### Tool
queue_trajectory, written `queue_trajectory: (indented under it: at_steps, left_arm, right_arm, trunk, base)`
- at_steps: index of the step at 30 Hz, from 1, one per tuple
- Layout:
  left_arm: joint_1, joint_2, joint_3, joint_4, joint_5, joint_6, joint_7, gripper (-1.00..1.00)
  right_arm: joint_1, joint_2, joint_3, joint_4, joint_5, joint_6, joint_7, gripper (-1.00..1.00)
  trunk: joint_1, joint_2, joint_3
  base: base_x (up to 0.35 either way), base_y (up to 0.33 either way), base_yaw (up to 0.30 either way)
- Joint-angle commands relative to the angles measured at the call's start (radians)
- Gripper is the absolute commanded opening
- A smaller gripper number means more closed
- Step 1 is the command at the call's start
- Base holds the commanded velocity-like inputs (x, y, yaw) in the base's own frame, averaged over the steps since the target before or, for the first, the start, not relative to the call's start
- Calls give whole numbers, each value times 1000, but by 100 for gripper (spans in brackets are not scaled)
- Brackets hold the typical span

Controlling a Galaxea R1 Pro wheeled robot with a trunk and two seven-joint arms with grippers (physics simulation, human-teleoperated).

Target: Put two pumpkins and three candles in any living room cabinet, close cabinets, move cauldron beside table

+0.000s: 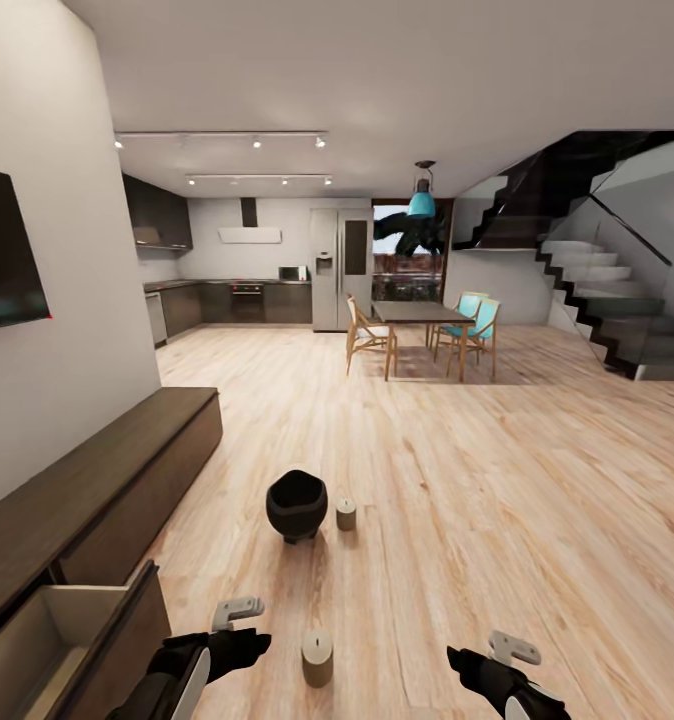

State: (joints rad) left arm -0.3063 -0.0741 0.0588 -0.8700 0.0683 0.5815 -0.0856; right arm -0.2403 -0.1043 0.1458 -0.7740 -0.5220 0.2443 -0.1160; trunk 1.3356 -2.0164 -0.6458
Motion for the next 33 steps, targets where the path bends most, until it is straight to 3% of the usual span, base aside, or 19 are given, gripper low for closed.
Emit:
queue_trajectory:
  at_steps: [1, 12, 15, 17, 18, 20, 23, 28, 33]
  left_arm:
    - [0, -1, 4, -1, 7, 6, -2, 100]
    - [0, -1, 6, -22, 7, 15, -3, 100]
    - [-5, -3, 8, -96, 9, 112, -3, 100]
    - [-17, -5, 8, -192, 13, 217, -2, 100]
    - [-27, -6, 8, -228, 15, 254, -2, 100]
    - [-88, -5, 8, -335, 23, 393, -1, 100]
    - [-161, -5, 8, -376, 26, 458, 0, 100]
    - [-258, -7, 8, -350, 25, 466, 4, 100]
    - [-316, -5, 7, -234, 27, 466, 7, 100]
  right_arm:
    - [0, -2, 6, -2, -10, 3, -10, 100]
    - [0, -2, 6, -2, -8, 4, -12, 100]
    - [0, -2, 6, -1, -6, 6, -14, 100]
    - [0, -2, 7, 4, -6, 6, -15, 100]
    - [0, -2, 8, 9, -6, 7, -15, 100]
    - [-2, -1, 8, 34, -4, 7, -16, 100]
    - [-4, 0, 10, 47, -3, 11, -18, 100]
    - [-10, 6, 13, 78, -4, 18, -62, 100]
    - [-23, 61, 35, 121, -2, 21, -126, 100]
  trunk:
    - [0, -1, -1]
    - [0, -1, -1]
    - [0, -1, -1]
    - [0, -1, -1]
    - [0, -1, -1]
    - [0, -1, -1]
    - [0, -1, -1]
    - [0, -1, -1]
    - [0, -1, -1]
  base:
    - [14, 41, 0]
    - [66, 64, 0]
    - [7, 7, 0]
    - [3, 3, 0]
    - [2, 2, 0]
    - [1, 1, 0]
    - [0, 0, 0]
    - [0, 0, 0]
    - [0, 0, 0]
